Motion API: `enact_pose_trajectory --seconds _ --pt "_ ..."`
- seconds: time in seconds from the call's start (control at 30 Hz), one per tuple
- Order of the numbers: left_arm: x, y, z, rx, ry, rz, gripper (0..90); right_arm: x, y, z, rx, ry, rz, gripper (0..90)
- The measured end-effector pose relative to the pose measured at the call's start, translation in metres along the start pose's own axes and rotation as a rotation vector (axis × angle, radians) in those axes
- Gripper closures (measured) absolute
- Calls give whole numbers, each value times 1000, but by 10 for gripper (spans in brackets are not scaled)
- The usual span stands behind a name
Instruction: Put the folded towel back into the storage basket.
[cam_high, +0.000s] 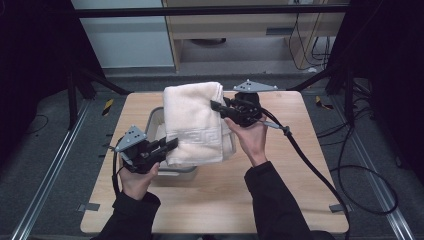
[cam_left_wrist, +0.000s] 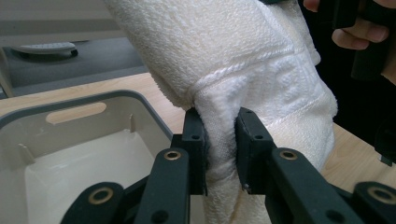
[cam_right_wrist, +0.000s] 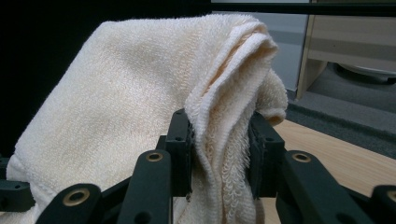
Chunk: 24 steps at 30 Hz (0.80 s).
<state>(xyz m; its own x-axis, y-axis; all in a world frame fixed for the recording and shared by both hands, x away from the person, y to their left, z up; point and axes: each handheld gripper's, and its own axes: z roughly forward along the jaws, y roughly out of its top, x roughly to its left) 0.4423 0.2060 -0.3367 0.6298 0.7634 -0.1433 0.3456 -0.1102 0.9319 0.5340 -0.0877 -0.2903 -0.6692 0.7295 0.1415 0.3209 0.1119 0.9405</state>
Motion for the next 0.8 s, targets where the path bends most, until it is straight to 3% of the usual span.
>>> enact_pose_trajectory --seconds 0.33,0.8 --pt "17 3 -15 0 30 -16 749 15 9 20 -7 19 -7 664" --pt "36 -3 -26 25 90 -25 748 29 6 46 -2 31 -2 664"
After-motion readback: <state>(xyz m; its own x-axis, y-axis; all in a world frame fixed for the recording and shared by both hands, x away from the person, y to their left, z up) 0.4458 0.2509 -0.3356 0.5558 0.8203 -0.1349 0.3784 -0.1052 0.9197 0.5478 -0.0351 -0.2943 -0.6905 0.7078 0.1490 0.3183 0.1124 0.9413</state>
